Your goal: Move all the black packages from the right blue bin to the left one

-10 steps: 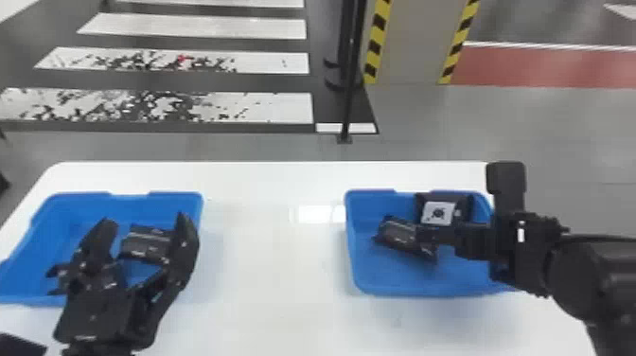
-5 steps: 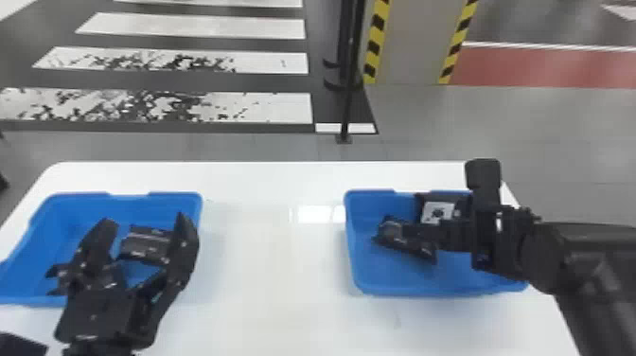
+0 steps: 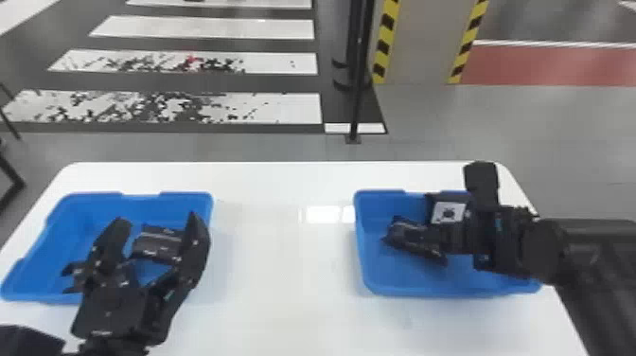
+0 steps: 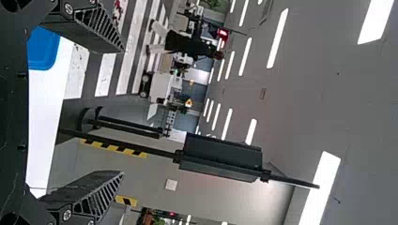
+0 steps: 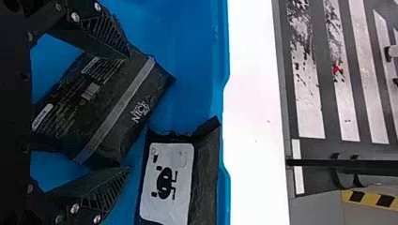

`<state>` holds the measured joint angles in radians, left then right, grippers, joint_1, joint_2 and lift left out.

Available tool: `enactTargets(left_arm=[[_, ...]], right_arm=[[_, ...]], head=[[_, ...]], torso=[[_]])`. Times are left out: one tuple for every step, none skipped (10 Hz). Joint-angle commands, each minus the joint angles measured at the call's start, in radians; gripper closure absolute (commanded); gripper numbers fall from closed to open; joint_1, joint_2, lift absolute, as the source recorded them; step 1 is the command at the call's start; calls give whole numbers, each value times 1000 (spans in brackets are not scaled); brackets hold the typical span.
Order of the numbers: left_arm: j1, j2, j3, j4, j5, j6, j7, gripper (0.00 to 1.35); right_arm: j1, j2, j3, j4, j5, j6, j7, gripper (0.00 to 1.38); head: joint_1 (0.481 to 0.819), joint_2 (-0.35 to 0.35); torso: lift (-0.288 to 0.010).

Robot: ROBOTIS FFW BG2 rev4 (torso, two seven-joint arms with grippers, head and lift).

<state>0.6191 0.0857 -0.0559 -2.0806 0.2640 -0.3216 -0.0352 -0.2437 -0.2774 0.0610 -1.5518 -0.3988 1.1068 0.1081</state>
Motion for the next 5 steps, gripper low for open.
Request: enactTargets(left_arm=[[-1, 0, 0, 3, 1, 0, 0, 114], [-3, 0, 0, 5, 1, 2, 0, 114], [-3, 0, 0, 5, 3, 0, -2, 114], [-3, 0, 0, 5, 3, 0, -2, 114], [-3, -1, 2, 5, 3, 0, -2, 114]], right_arm=[[-29, -8, 25, 34, 0, 30, 12, 614], [-29, -8, 27, 36, 6, 30, 12, 958], [-21, -8, 27, 29, 10, 7, 12, 1148], [-14, -8, 25, 17, 4, 0, 12, 1151], [-4, -8, 25, 2, -4, -17, 12, 1168]], head=[[695, -32], [695, -28], [695, -27], [695, -28], [695, -27]], torso=[[-132], [-132], [-132], [-132], [-132]])
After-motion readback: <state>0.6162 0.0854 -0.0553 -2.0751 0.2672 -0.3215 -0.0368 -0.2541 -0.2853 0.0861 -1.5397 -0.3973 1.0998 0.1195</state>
